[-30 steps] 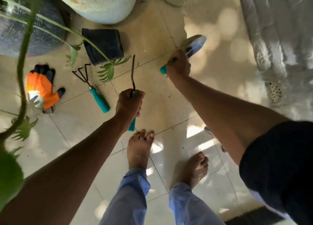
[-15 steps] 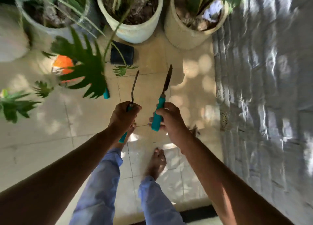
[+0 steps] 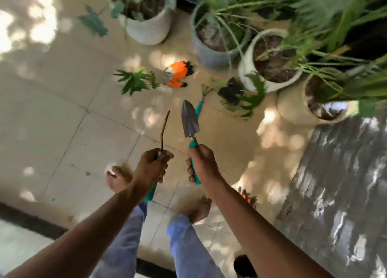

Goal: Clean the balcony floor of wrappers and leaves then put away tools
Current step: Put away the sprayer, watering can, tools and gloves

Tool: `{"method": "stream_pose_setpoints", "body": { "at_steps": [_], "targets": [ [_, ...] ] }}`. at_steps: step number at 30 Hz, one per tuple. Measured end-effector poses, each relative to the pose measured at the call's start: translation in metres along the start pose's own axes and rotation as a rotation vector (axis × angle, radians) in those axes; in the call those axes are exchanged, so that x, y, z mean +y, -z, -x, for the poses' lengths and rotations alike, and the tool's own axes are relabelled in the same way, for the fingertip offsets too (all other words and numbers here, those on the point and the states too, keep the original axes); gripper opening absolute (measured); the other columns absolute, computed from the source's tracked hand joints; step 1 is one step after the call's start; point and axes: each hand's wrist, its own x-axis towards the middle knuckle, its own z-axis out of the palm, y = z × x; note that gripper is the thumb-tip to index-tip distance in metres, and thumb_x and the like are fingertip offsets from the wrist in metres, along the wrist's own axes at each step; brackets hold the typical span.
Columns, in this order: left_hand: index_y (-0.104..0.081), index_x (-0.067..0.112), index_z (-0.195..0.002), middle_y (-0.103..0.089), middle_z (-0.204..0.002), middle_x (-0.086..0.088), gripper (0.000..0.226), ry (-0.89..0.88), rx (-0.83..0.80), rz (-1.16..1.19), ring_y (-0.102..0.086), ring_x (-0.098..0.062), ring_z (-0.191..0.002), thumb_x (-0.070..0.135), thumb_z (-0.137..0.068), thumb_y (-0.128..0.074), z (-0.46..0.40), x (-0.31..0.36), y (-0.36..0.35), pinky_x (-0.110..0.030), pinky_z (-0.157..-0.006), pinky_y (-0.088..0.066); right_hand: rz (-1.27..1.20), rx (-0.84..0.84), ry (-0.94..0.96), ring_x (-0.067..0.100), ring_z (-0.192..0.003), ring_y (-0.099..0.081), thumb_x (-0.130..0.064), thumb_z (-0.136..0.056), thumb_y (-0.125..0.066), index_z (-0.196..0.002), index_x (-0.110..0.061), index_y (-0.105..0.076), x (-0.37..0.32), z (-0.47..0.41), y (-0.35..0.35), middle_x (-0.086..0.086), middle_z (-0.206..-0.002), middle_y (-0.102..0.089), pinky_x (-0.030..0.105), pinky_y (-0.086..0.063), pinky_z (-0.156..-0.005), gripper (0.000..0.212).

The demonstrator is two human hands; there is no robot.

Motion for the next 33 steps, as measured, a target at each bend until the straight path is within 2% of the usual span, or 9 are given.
{"method": "stream_pose_setpoints", "body": {
  "at_steps": [5, 9, 13, 17, 20, 28, 33],
  "targets": [
    [-0.071, 0.011, -0.096, -0.047, -0.057, 0.003, 0.020, 0.040, 0.130, 0.221, -0.043, -0.010, -0.046, 0.012, -0.103, -0.052, -0.018, -0.016, 0.099, -0.021, -0.041, -0.035, 0.210, -0.105, 0.076, 0.017, -0.043, -0.041, -0.025, -0.104, -0.052, -0.085, -0.014, -0.050, -0.023, -0.014, -0.108, 0.002, -0.059, -0.050, 0.024, -0.037, -0.039, 0.021],
    [-0.072, 0.010, -0.093, -0.049, -0.062, -0.004, 0.017, 0.038, 0.222, 0.321, -0.045, -0.015, -0.046, 0.012, -0.101, -0.057, -0.023, -0.017, 0.189, -0.023, -0.044, -0.038, 0.358, -0.151, 0.077, 0.019, -0.040, -0.042, -0.023, -0.102, -0.053, -0.083, -0.015, -0.050, -0.043, -0.013, -0.202, 0.005, -0.059, -0.052, 0.026, -0.038, -0.040, 0.021],
    [-0.073, 0.012, -0.091, -0.053, -0.063, -0.005, 0.015, 0.034, 0.316, 0.408, -0.047, -0.021, -0.048, 0.016, -0.099, -0.061, -0.023, -0.010, 0.286, -0.026, -0.046, -0.038, 0.413, -0.242, 0.078, 0.020, -0.041, -0.041, -0.020, -0.101, -0.055, -0.084, -0.015, -0.050, -0.075, -0.009, -0.302, 0.006, -0.061, -0.051, 0.027, -0.036, -0.040, 0.019],
    [-0.073, 0.012, -0.095, -0.051, -0.064, -0.002, 0.015, 0.015, 0.409, 0.510, -0.046, -0.018, -0.051, 0.019, -0.100, -0.061, -0.033, -0.001, 0.374, -0.029, -0.047, -0.040, 0.440, -0.342, 0.077, 0.018, -0.042, -0.042, -0.017, -0.100, -0.056, -0.084, -0.013, -0.050, -0.112, -0.015, -0.400, 0.005, -0.060, -0.051, 0.026, -0.035, -0.041, 0.018],
    [-0.072, 0.009, -0.099, -0.053, -0.068, -0.005, 0.015, 0.017, 0.483, 0.578, -0.048, -0.015, -0.051, 0.019, -0.100, -0.061, -0.049, 0.008, 0.425, -0.028, -0.046, -0.044, 0.474, -0.396, 0.096, 0.017, -0.042, -0.042, -0.018, -0.101, -0.056, -0.084, -0.013, -0.052, -0.139, -0.027, -0.464, 0.005, -0.062, -0.052, 0.025, -0.037, -0.040, 0.017],
    [-0.073, 0.008, -0.100, -0.048, -0.066, -0.007, 0.016, 0.079, 0.619, 0.785, -0.045, -0.017, -0.049, 0.014, -0.100, -0.058, -0.099, 0.051, 0.550, -0.025, -0.044, -0.040, 0.611, -0.514, 0.105, 0.016, -0.044, -0.042, -0.020, -0.101, -0.057, -0.084, -0.015, -0.053, -0.229, -0.068, -0.616, 0.000, -0.059, -0.052, 0.024, -0.037, -0.041, 0.018],
    [-0.072, 0.008, -0.100, -0.047, -0.059, 0.000, 0.015, 0.092, 0.682, 0.918, -0.044, -0.018, -0.051, 0.019, -0.099, -0.063, -0.140, 0.071, 0.633, -0.027, -0.046, -0.039, 0.767, -0.583, 0.143, 0.016, -0.043, -0.042, -0.020, -0.101, -0.056, -0.088, -0.012, -0.055, -0.284, -0.101, -0.715, 0.004, -0.060, -0.052, 0.024, -0.036, -0.040, 0.015]
  ]
}}
